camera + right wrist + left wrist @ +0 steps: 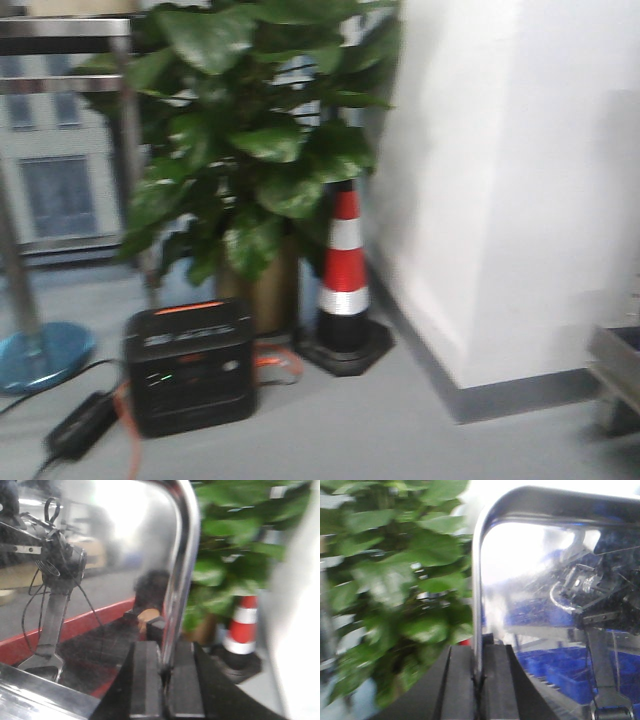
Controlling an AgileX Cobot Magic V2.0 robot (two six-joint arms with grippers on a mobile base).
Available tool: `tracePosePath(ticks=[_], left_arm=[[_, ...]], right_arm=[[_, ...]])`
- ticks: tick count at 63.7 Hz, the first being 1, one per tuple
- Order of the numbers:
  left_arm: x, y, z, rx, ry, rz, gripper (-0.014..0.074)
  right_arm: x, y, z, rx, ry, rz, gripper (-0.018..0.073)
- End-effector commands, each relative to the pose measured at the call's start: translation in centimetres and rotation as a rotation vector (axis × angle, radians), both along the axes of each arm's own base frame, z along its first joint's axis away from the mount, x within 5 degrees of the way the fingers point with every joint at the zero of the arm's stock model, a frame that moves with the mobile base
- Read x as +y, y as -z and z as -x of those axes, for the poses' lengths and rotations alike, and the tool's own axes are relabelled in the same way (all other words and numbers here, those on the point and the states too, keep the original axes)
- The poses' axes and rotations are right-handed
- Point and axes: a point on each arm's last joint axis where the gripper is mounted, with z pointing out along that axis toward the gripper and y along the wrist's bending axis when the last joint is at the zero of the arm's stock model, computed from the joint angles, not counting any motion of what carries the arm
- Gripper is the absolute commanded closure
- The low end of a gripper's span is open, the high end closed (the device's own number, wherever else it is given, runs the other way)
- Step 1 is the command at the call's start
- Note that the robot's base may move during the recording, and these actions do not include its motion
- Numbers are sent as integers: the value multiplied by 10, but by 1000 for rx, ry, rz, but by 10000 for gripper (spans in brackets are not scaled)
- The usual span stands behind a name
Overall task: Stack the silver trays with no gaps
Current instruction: 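Turn toward the shelf of blue bins holding the tray in both grippers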
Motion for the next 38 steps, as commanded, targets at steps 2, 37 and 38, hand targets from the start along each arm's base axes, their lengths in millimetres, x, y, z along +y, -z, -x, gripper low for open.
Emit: tracePosePath(ticks=[2, 37, 38], left_arm=[[-8, -9, 3, -79, 61, 25, 605], [-8, -9, 3, -79, 61, 25, 605], [-8, -9, 3, -79, 61, 25, 605]], right_arm=[[39, -35, 22, -347, -456, -194, 617], [39, -35, 22, -347, -456, -194, 617], [39, -35, 22, -347, -456, -194, 617]])
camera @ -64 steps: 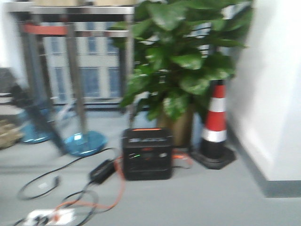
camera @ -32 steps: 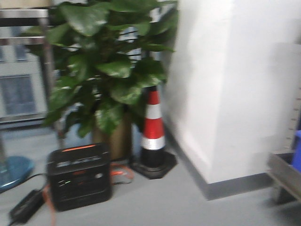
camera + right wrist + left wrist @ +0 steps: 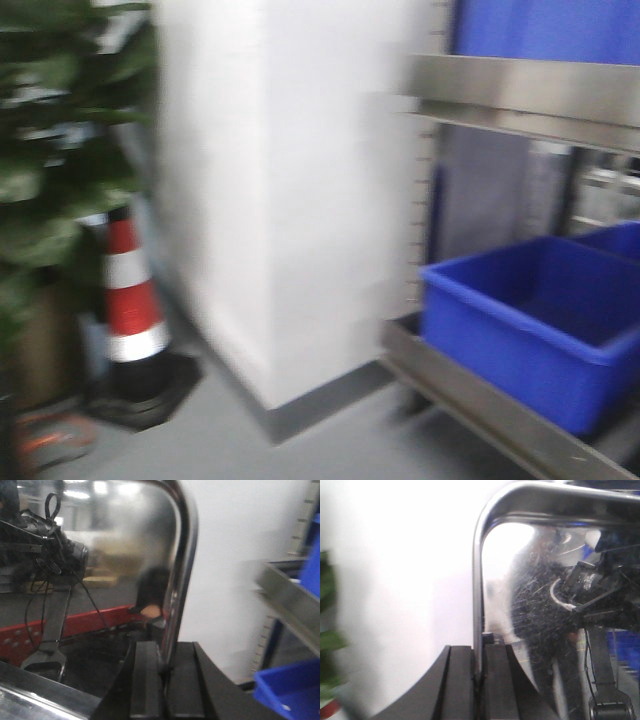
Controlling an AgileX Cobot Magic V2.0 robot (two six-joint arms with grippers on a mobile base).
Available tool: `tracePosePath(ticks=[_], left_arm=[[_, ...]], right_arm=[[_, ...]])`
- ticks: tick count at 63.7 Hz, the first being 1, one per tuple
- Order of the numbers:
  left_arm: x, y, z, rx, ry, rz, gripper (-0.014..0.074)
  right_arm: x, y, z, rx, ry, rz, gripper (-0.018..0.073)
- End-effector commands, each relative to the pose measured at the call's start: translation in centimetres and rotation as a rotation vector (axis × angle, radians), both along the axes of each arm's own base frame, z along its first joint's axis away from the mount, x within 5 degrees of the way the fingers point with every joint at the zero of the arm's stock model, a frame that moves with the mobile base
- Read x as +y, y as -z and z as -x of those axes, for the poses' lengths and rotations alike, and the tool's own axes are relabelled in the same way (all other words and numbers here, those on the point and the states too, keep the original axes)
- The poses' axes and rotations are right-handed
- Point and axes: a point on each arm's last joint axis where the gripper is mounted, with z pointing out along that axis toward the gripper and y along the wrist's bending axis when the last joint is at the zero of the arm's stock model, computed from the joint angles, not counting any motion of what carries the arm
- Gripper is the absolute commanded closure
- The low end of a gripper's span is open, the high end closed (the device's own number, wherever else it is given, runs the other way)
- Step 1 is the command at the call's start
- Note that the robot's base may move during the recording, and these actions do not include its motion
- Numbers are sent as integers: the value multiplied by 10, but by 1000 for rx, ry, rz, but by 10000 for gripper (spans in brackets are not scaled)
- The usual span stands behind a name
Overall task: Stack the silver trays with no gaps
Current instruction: 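Turn toward the shelf of blue bins holding the tray in both grippers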
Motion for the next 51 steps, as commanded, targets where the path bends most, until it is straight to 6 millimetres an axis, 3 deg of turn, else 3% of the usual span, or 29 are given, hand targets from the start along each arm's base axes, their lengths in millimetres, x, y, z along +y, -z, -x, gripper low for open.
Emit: tracePosePath(ticks=[1, 51], left_arm=[[-8, -9, 3, -79, 61, 25, 605], [-8, -9, 3, -79, 61, 25, 605]], right_arm=[[39, -35, 22, -347, -456, -194, 617], [39, -35, 22, -347, -456, -194, 617]])
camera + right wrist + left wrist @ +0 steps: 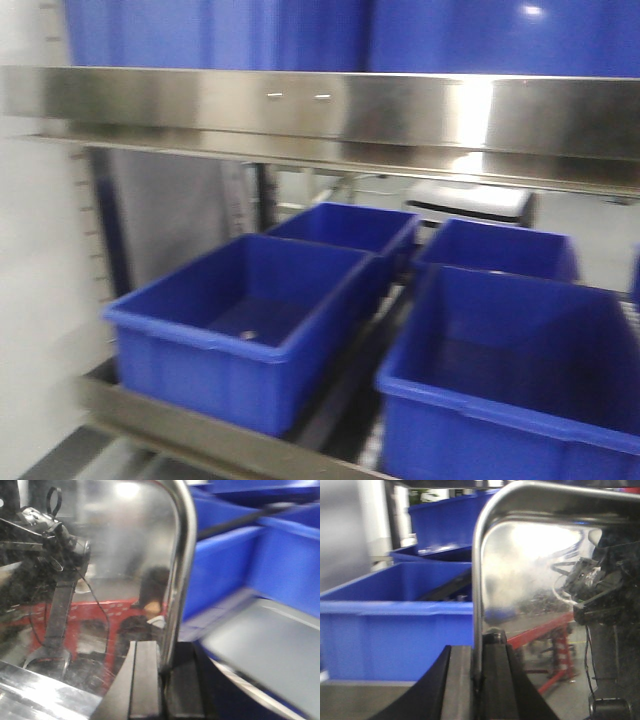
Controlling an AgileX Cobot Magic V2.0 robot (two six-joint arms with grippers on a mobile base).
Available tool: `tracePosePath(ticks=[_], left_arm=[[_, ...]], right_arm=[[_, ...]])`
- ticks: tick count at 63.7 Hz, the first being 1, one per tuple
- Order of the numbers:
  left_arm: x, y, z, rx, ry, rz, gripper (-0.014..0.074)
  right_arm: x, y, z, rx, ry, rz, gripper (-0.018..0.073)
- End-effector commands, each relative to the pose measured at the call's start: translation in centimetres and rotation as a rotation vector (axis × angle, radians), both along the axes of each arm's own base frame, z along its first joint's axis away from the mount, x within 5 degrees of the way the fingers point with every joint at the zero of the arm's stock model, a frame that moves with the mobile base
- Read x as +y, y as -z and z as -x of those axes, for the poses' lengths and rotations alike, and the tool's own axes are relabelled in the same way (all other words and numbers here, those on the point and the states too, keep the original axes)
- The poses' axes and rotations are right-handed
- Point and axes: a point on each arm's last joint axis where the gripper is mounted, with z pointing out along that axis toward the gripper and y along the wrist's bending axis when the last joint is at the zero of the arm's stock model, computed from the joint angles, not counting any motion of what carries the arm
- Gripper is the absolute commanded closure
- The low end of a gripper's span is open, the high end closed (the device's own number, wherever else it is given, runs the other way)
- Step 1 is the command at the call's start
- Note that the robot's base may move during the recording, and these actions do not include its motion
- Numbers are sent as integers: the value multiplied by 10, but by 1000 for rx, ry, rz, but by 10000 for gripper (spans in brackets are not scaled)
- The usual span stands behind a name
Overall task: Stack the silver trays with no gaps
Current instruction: 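Turn toward the shelf of blue bins holding the tray in both grippers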
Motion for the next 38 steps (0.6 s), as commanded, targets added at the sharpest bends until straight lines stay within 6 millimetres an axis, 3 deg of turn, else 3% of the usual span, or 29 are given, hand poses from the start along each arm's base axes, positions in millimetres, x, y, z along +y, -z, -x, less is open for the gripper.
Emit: tracePosePath(ticks=[1, 38], left_arm=[[-8, -9, 4, -81, 61, 26, 605], [-8, -9, 4, -81, 61, 26, 605]], right_arm=[[39, -35, 22, -348, -457, -195, 617], [39, -35, 22, -348, -457, -195, 617]])
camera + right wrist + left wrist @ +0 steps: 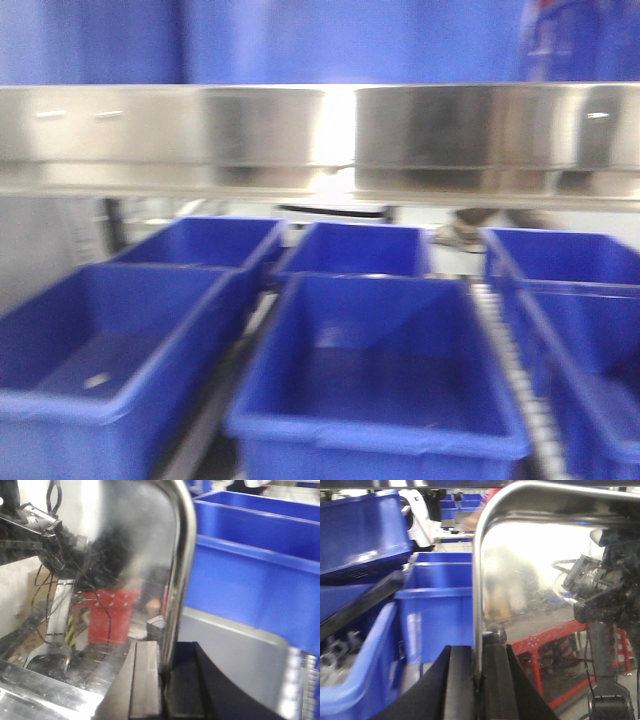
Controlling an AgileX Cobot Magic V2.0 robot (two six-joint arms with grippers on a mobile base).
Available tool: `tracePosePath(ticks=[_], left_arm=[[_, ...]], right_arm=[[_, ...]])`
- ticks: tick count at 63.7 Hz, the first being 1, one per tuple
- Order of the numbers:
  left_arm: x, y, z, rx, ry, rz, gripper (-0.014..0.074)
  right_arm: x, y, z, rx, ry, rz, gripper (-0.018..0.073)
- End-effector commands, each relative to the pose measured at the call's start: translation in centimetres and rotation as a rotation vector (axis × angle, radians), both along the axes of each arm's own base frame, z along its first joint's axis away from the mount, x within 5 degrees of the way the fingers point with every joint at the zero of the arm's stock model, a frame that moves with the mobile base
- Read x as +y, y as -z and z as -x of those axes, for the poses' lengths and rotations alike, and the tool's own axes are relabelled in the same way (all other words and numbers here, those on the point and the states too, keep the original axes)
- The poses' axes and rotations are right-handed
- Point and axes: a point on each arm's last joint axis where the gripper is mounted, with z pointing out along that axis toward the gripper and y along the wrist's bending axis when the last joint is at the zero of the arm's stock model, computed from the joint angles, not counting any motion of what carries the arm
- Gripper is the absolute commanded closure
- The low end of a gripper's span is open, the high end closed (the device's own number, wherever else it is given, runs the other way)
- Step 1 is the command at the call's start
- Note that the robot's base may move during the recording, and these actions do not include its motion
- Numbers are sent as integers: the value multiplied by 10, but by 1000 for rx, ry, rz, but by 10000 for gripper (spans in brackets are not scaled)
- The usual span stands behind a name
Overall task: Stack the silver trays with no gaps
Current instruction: 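Turn toward the shelf of blue bins holding the tray in both grippers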
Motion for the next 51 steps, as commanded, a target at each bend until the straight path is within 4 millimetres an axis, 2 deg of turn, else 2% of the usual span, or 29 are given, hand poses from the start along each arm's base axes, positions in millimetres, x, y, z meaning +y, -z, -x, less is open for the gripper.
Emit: tracePosePath(ticks=[1, 51], left_arm=[[-8, -9, 4, -81, 61, 26, 605], [-8, -9, 4, -81, 61, 26, 605]], right_arm=[[39, -35, 22, -348, -457, -195, 617], [39, -35, 22, -348, -457, -195, 617]])
